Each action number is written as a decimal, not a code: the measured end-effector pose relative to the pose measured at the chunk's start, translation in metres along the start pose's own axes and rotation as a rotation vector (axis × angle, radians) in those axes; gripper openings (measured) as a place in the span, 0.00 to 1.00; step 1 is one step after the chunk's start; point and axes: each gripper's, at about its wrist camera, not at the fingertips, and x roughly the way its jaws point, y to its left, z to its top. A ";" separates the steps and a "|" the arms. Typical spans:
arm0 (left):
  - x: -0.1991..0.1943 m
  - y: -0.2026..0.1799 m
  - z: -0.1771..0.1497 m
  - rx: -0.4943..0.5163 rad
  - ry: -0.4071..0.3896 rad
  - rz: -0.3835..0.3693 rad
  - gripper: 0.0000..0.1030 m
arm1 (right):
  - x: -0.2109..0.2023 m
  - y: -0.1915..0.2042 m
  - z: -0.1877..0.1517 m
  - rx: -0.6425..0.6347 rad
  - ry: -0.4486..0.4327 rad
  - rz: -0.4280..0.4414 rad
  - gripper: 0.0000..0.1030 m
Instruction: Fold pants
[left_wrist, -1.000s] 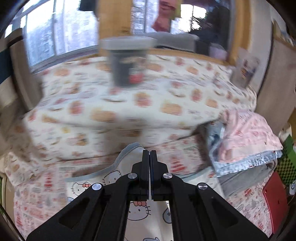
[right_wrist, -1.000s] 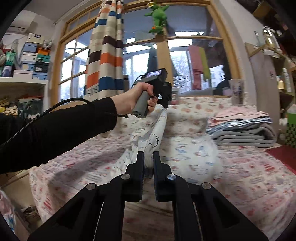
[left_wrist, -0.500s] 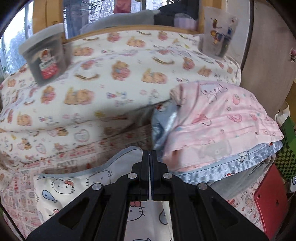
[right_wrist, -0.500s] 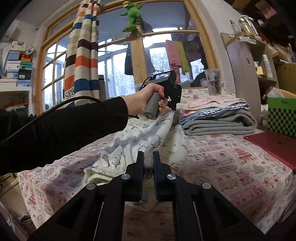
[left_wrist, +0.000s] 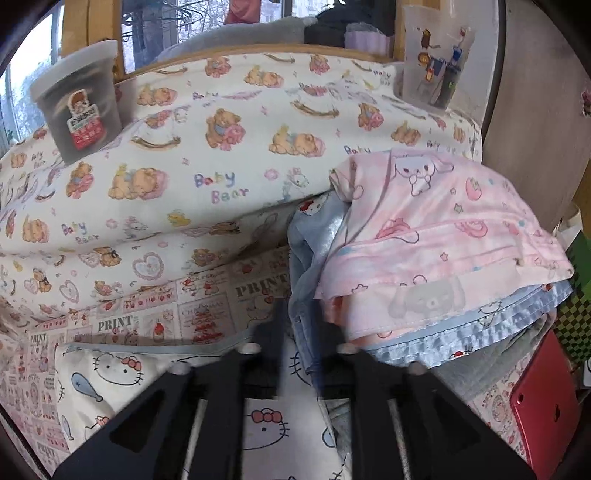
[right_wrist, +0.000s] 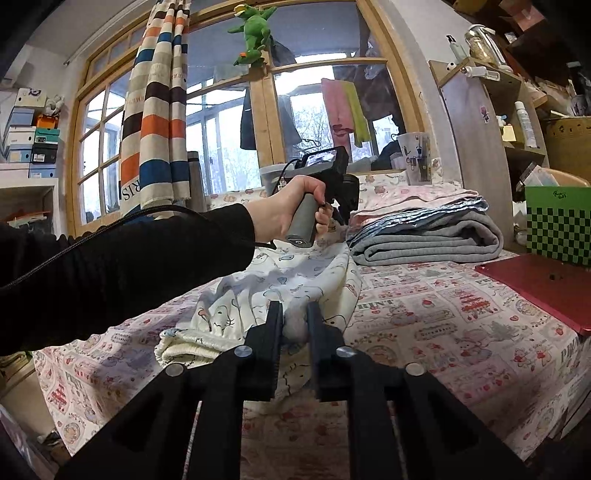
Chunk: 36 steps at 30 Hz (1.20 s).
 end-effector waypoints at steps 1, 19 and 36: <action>-0.005 0.002 0.000 0.003 -0.016 0.009 0.27 | -0.001 0.000 0.001 -0.003 -0.008 -0.015 0.33; -0.167 0.087 -0.097 0.080 -0.351 0.192 0.43 | 0.010 0.009 0.031 -0.006 -0.059 -0.005 0.56; -0.235 0.087 -0.311 -0.039 -0.322 0.033 0.37 | 0.012 -0.002 0.012 0.013 -0.002 -0.071 0.56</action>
